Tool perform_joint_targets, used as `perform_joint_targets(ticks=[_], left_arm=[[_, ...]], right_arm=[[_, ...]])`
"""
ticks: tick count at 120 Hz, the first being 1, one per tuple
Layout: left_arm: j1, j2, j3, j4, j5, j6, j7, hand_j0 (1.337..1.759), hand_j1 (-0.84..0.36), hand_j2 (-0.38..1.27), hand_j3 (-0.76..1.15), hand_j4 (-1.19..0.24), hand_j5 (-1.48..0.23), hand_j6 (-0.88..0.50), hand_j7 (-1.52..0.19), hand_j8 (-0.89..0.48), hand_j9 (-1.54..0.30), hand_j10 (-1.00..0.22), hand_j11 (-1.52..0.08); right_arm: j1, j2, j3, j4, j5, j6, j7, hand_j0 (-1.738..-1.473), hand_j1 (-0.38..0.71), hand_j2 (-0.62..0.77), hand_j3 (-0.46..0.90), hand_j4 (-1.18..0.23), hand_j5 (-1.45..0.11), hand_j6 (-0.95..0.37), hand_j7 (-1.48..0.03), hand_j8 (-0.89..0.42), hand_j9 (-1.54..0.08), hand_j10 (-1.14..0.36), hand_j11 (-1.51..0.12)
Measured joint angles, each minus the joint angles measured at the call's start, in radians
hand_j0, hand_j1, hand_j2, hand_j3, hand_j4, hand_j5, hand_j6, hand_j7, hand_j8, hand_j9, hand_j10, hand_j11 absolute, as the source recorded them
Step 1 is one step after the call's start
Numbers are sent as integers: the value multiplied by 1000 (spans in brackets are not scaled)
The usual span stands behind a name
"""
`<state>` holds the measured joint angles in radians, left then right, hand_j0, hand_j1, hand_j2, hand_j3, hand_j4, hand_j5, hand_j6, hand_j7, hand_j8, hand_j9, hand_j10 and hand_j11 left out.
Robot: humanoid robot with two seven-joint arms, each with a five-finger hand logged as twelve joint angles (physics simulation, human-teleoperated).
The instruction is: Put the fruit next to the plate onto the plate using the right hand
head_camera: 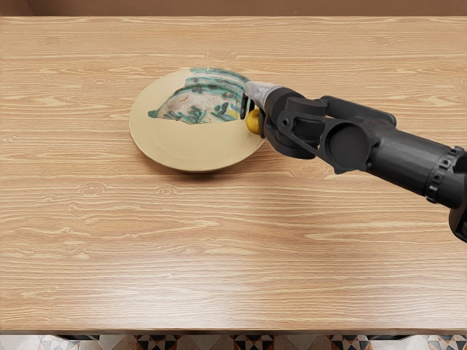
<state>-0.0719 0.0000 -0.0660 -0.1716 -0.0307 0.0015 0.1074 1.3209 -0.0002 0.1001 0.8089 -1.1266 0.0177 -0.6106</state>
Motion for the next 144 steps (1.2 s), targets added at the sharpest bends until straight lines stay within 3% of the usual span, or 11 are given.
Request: perform_joint_targets(ticks=[5, 16, 28, 56, 65, 84, 91, 108, 125, 144], left_arm=[[0, 0, 0, 0, 0, 0, 0, 1658, 330, 3, 0, -16, -21, -16, -21, -16, -21, -16, -21], [1, 0, 0, 0, 0, 0, 0, 1658, 330, 3, 0, -16, -21, -16, -21, -16, -21, -16, -21], [0, 0, 0, 0, 0, 0, 0, 1658, 330, 3, 0, -16, -21, -16, -21, -16, -21, -16, -21], [1, 0, 0, 0, 0, 0, 0, 1658, 330, 3, 0, -16, -21, -16, -21, -16, -21, -16, -21], [1, 0, 0, 0, 0, 0, 0, 1658, 330, 3, 0, -16, -21, -16, -21, -16, -21, -16, -21], [0, 0, 0, 0, 0, 0, 0, 1658, 330, 3, 0, -16, -21, -16, -21, -16, -21, -16, -21], [0, 0, 0, 0, 0, 0, 0, 1658, 330, 3, 0, -16, -21, -16, -21, -16, -21, -16, -21], [0, 0, 0, 0, 0, 0, 0, 1658, 330, 3, 0, -16, -21, -16, -21, -16, -21, -16, -21], [1, 0, 0, 0, 0, 0, 0, 1658, 330, 3, 0, -16, -21, -16, -21, -16, -21, -16, -21], [-19, 0, -1, 0, 0, 0, 0, 1658, 330, 3, 0, -16, -21, -16, -21, -16, -21, -16, -21]], right_arm=[[0, 0, -1, 0, -1, 0, 0, -1653, 220, 153, 0, -678, -922, -454, -899, -452, -924, -681, -928], [1, 0, -4, -4, -5, -25, 0, -1655, 19, 98, 0, -438, -595, -295, -580, -294, -596, -440, -598], [7, 0, -4, -5, -6, -38, 0, -1656, -124, 60, 0, -269, -365, -182, -356, -181, -365, -270, -367], [20, -12, 51, 10, 43, 23, 0, -1657, -278, 20, 0, -87, -116, -61, -113, -60, -117, -87, -117], [22, -95, 107, 47, 110, 115, 0, -1658, -300, 14, 0, -61, -81, -43, -79, -42, -81, -61, -81], [-14, -392, 154, 179, 262, 323, 2, -1658, -327, 7, 0, -29, -37, -22, -36, -21, -37, -29, -37], [-35, -495, 159, 230, 293, 385, 22, -1658, -332, 5, 0, -23, -28, -17, -27, -16, -28, -22, -28], [-65, -680, 165, 301, 354, 522, 130, -1658, -341, 3, 0, -13, -14, -11, -14, -10, -14, -12, -14], [-77, -759, 167, 320, 371, 575, 208, -1658, -346, 2, 0, -8, -7, -8, -7, -7, -7, -8, -7], [-88, -781, 166, 324, 376, 589, 235, -1658, -348, 1, 0, -6, -4, -7, -3, -5, -4, -5, -3]])
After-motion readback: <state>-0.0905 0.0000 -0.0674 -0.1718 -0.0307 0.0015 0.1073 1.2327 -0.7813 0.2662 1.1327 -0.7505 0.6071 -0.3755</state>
